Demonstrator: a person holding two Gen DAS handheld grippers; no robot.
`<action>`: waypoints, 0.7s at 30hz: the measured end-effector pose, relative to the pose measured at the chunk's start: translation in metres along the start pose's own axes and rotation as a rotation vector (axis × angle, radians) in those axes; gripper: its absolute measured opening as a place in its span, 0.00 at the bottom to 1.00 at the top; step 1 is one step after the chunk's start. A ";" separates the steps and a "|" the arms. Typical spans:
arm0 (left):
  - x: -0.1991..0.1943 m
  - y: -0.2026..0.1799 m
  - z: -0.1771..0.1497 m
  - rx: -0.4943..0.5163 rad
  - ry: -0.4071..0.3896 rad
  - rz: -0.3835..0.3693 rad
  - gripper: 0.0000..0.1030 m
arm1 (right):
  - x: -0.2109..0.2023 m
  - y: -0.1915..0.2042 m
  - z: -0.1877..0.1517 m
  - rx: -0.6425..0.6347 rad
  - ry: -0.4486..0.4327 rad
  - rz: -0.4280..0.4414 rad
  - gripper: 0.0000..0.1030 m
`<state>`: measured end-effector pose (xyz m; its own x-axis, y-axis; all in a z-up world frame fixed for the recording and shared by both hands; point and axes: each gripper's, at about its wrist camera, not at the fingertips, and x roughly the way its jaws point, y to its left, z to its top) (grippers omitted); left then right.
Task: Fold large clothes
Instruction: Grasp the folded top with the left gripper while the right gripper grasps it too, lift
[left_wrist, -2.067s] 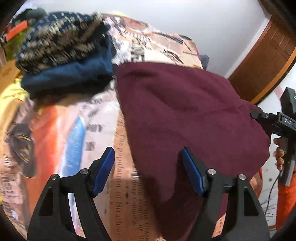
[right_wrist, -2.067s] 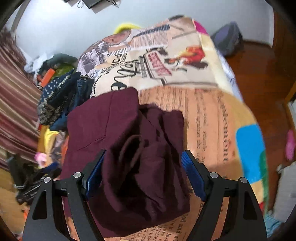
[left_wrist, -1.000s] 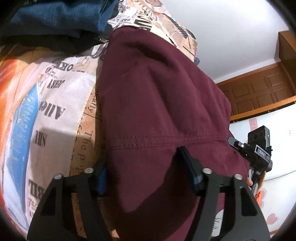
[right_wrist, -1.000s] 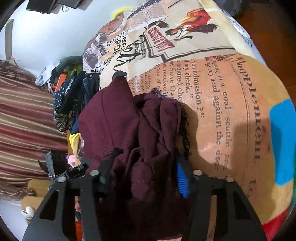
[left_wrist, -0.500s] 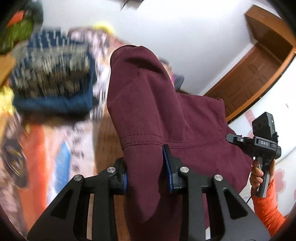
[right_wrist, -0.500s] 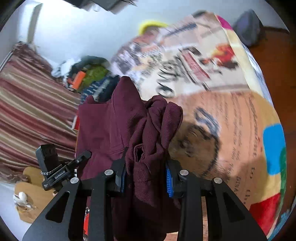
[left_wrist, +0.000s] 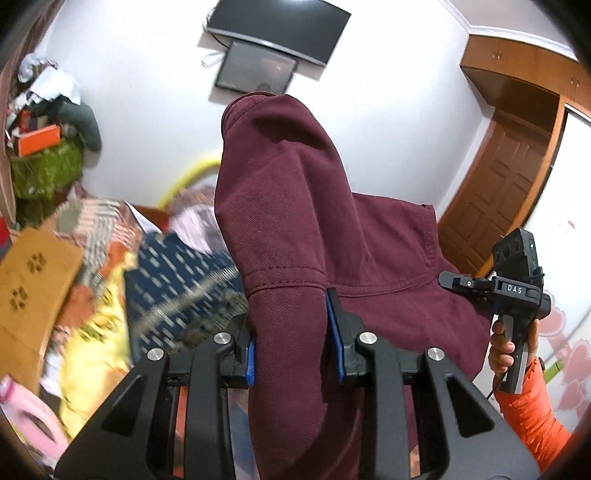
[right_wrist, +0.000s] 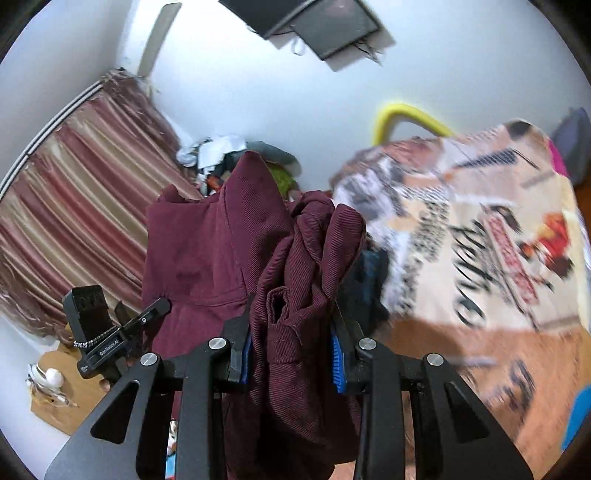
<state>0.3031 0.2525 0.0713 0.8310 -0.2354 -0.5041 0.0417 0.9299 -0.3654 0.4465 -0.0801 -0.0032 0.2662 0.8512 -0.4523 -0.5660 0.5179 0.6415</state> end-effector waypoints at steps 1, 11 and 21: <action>0.000 0.008 0.005 -0.003 -0.002 0.005 0.29 | 0.014 0.004 0.007 -0.011 -0.003 0.003 0.28; 0.068 0.115 0.053 -0.072 0.060 0.084 0.29 | 0.137 -0.008 0.036 0.020 -0.028 -0.034 0.28; 0.194 0.213 0.003 -0.166 0.237 0.278 0.48 | 0.247 -0.086 0.014 0.197 0.075 -0.188 0.31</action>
<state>0.4751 0.4064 -0.1018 0.6465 -0.0582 -0.7607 -0.2727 0.9136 -0.3016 0.5721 0.0865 -0.1612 0.2891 0.7339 -0.6147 -0.3479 0.6788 0.6467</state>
